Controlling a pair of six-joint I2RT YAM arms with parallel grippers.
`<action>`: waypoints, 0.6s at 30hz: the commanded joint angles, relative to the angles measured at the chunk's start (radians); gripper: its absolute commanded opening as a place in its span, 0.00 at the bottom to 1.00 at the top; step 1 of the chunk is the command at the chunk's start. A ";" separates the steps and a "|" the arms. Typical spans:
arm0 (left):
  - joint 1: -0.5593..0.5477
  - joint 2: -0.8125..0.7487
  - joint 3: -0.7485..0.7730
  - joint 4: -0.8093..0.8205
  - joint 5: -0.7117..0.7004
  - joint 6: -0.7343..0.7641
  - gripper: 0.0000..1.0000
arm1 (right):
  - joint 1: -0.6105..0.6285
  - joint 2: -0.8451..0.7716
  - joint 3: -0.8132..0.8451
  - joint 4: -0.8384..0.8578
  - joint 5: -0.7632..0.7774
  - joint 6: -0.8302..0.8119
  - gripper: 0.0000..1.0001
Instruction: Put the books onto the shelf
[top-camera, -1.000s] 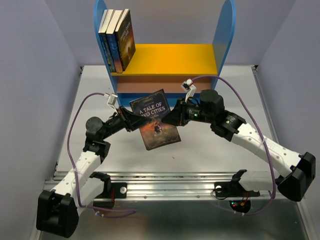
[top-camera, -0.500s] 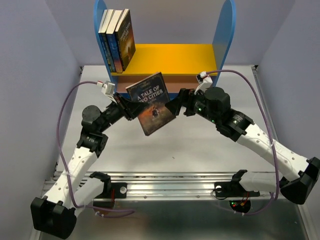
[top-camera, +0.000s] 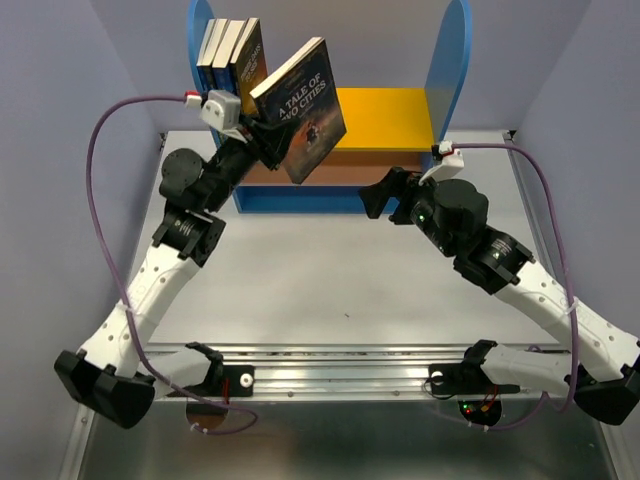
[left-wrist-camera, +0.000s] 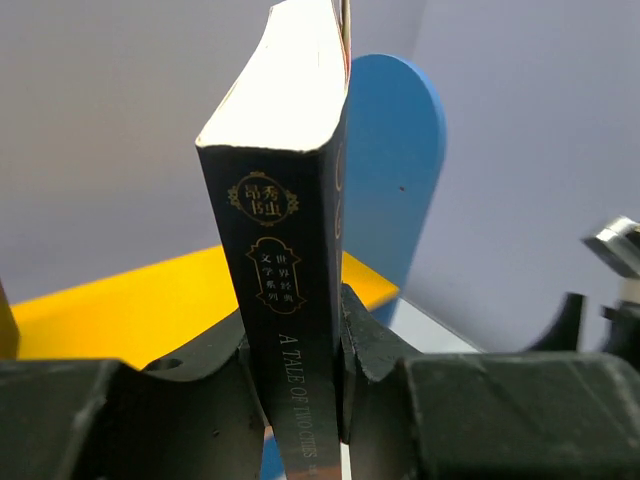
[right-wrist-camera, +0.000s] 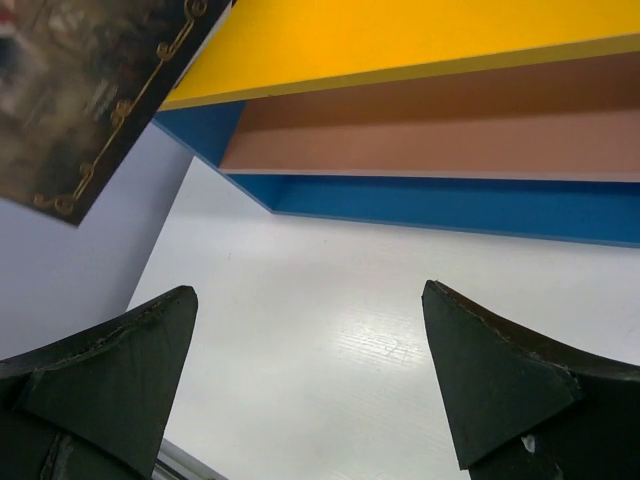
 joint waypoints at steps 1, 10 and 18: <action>-0.009 0.119 0.165 0.133 -0.125 0.211 0.00 | 0.000 0.007 0.021 0.006 0.060 -0.040 1.00; -0.009 0.417 0.429 0.153 -0.375 0.369 0.00 | -0.010 0.058 0.038 0.004 0.058 -0.077 1.00; -0.012 0.614 0.596 0.181 -0.518 0.420 0.00 | -0.019 0.100 0.055 0.004 0.034 -0.086 1.00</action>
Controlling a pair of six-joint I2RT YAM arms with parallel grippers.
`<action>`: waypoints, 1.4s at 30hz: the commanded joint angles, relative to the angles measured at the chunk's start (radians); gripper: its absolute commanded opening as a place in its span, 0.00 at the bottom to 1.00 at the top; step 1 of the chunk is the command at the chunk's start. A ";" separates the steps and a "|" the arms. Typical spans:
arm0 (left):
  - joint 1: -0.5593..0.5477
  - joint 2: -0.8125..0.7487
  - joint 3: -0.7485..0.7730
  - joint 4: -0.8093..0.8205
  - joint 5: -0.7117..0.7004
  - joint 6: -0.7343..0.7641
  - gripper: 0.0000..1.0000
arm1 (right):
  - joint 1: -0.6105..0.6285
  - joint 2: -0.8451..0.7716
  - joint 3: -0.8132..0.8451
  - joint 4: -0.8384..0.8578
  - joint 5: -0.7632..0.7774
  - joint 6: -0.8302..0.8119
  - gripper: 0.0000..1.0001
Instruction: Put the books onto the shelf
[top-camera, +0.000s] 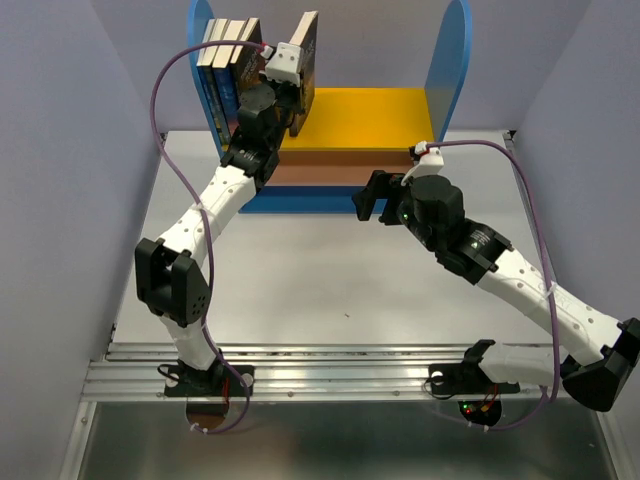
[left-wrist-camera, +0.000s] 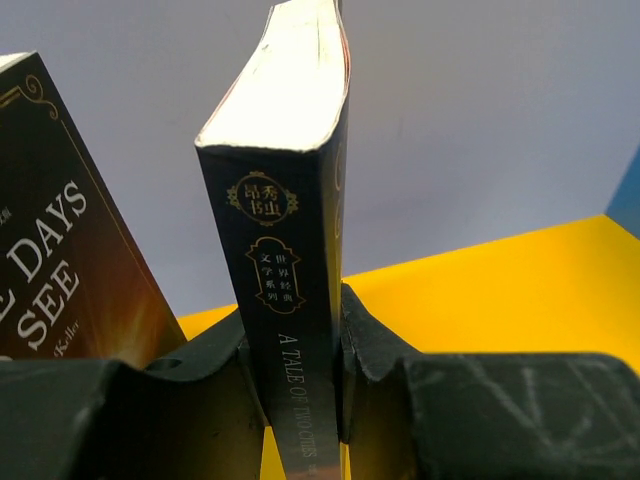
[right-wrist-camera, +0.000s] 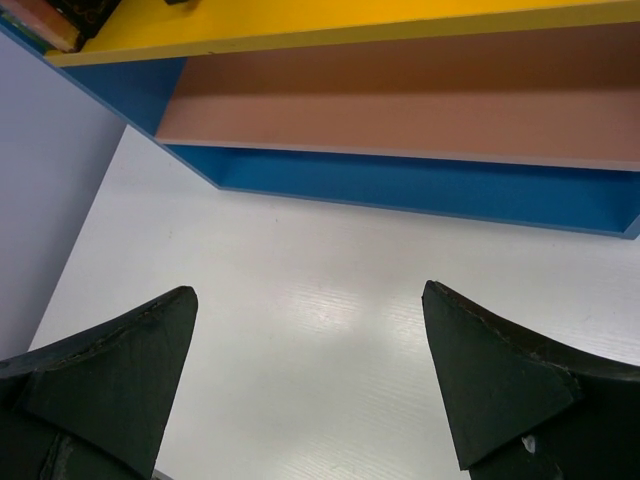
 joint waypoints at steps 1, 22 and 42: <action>-0.002 0.023 0.176 0.192 -0.168 0.064 0.00 | -0.020 0.010 0.051 0.019 0.002 -0.017 1.00; 0.065 -0.046 0.099 0.042 -0.520 0.081 0.00 | -0.048 0.012 0.029 0.020 -0.070 0.003 1.00; 0.056 -0.109 0.009 -0.012 -0.604 0.020 0.00 | -0.048 -0.005 0.008 0.020 -0.107 0.018 1.00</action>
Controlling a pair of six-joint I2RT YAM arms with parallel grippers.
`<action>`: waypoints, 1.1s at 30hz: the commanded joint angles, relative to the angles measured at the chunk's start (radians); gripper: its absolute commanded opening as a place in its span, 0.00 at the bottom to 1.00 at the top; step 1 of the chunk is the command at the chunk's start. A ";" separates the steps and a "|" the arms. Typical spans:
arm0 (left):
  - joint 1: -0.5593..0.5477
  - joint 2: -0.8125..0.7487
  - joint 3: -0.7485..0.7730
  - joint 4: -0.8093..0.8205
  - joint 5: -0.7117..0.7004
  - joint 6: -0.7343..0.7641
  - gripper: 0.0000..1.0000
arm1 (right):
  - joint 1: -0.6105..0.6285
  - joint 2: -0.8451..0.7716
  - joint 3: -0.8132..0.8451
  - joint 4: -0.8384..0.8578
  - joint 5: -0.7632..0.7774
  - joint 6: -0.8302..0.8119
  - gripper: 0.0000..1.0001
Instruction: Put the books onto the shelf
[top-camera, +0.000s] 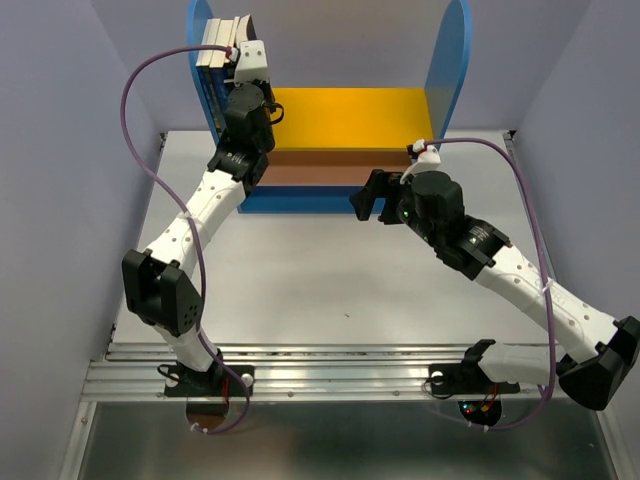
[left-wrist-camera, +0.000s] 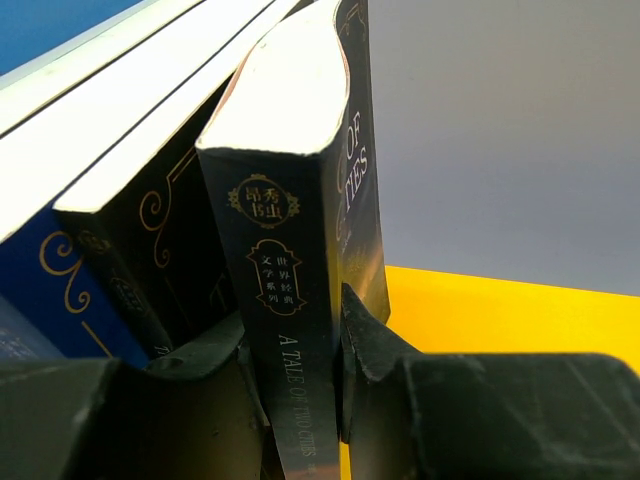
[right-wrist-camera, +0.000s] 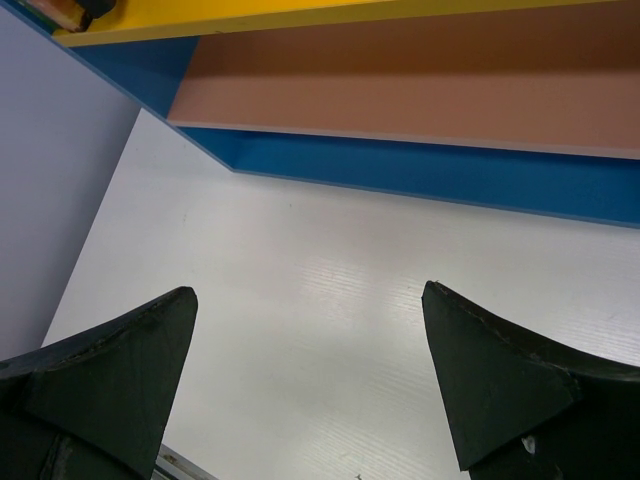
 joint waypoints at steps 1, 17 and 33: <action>0.024 -0.062 0.011 0.061 -0.147 0.000 0.07 | -0.005 -0.029 0.007 0.023 0.000 0.000 1.00; 0.011 -0.143 -0.103 0.068 -0.138 -0.058 0.59 | -0.005 -0.032 -0.011 0.023 -0.023 0.003 1.00; -0.027 -0.174 -0.089 0.059 -0.208 -0.040 0.79 | -0.005 0.014 0.032 0.023 -0.086 -0.026 1.00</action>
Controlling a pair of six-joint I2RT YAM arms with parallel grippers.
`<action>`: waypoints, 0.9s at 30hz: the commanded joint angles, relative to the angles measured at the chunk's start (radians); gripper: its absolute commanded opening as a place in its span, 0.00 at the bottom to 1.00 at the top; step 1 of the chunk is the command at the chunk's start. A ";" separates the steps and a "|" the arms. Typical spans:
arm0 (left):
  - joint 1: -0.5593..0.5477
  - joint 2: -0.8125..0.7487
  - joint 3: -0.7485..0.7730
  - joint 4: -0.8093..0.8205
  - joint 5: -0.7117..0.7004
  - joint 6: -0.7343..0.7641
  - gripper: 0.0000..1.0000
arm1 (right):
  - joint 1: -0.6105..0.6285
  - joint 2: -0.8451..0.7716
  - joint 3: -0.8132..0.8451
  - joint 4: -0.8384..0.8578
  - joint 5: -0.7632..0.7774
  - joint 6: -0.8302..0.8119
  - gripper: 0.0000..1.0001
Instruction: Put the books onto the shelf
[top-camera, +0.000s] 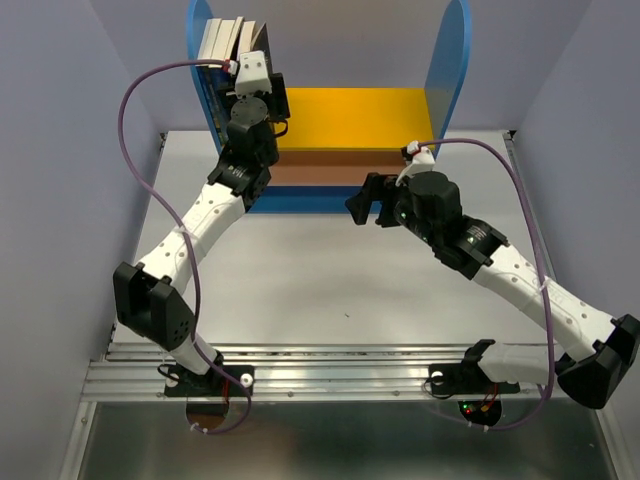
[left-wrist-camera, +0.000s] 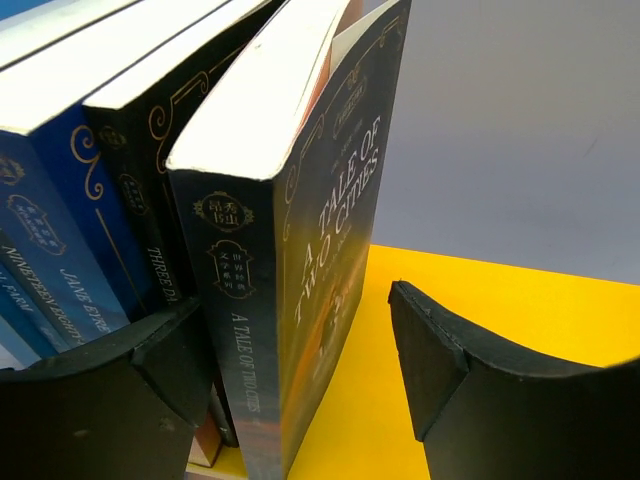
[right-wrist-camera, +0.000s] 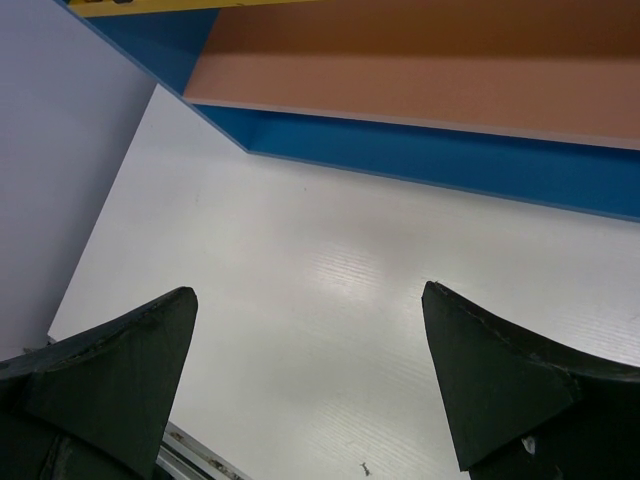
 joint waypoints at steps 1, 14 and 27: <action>0.017 -0.092 0.018 0.044 -0.182 0.041 0.79 | -0.005 0.021 0.045 0.022 -0.031 -0.025 1.00; 0.003 -0.219 0.060 -0.107 -0.112 -0.061 0.99 | -0.005 0.239 0.329 -0.008 -0.121 -0.105 1.00; -0.002 -0.438 -0.050 -0.186 0.034 -0.154 0.99 | -0.086 0.651 0.824 0.008 -0.170 -0.198 0.75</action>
